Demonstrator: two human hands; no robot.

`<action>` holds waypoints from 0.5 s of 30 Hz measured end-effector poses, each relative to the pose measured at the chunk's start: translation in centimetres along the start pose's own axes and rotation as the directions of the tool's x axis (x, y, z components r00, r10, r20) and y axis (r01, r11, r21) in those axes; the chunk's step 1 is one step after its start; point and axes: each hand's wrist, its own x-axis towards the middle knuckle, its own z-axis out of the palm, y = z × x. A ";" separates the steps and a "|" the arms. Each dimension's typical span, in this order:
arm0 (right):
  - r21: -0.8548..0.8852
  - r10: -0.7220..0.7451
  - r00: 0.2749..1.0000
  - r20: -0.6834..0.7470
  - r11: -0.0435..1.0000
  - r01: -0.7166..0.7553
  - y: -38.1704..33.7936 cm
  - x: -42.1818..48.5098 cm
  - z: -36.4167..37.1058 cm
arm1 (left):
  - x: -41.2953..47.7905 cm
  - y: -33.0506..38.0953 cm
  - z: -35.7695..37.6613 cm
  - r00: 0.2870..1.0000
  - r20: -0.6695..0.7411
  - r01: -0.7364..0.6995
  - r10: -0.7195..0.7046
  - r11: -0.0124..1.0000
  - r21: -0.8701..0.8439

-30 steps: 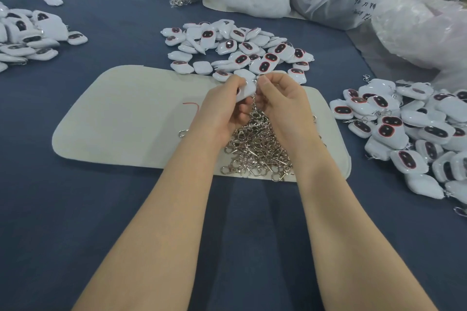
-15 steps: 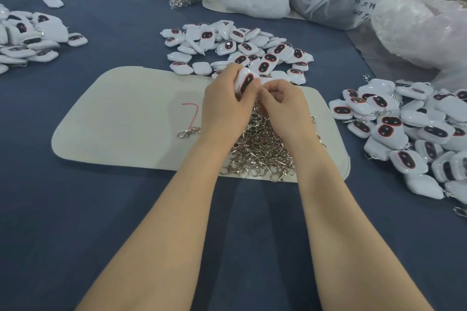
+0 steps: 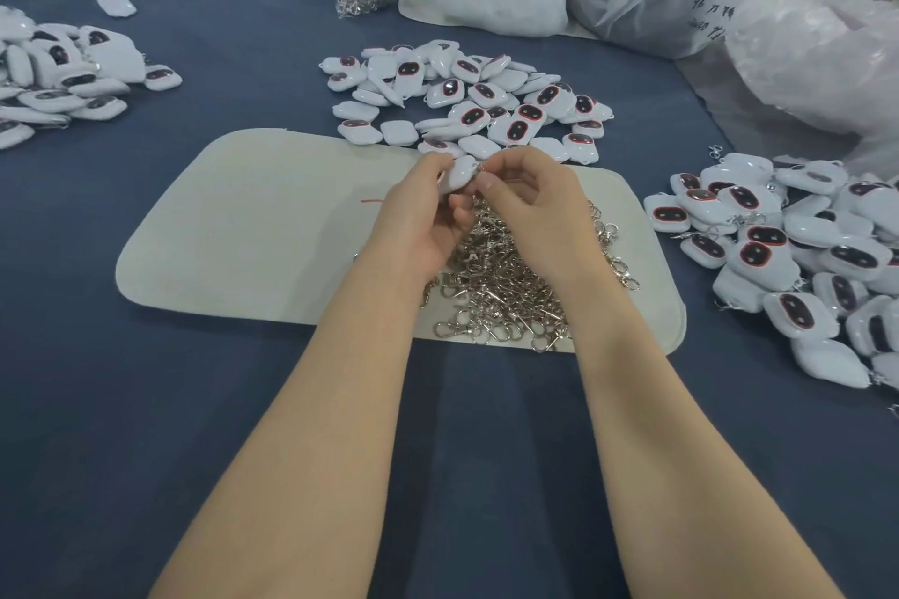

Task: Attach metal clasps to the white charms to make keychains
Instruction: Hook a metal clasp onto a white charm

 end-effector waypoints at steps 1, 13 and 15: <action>-0.002 -0.006 1.000 -0.008 1.000 0.006 0.0 0.0 0.0 | 0.0 0.0 0.0 1.000 -0.004 0.002 -0.002 1.000 0.025; -0.159 0.014 1.000 -0.028 0.987 -0.019 0.3 0.2 0.1 | -0.2 -0.7 0.2 0.812 -0.015 -0.378 0.584 0.546 0.748; -0.215 0.024 1.000 -0.005 0.976 -0.024 0.4 0.3 -0.1 | -0.7 -1.0 0.2 0.711 0.149 -0.458 0.687 0.293 0.839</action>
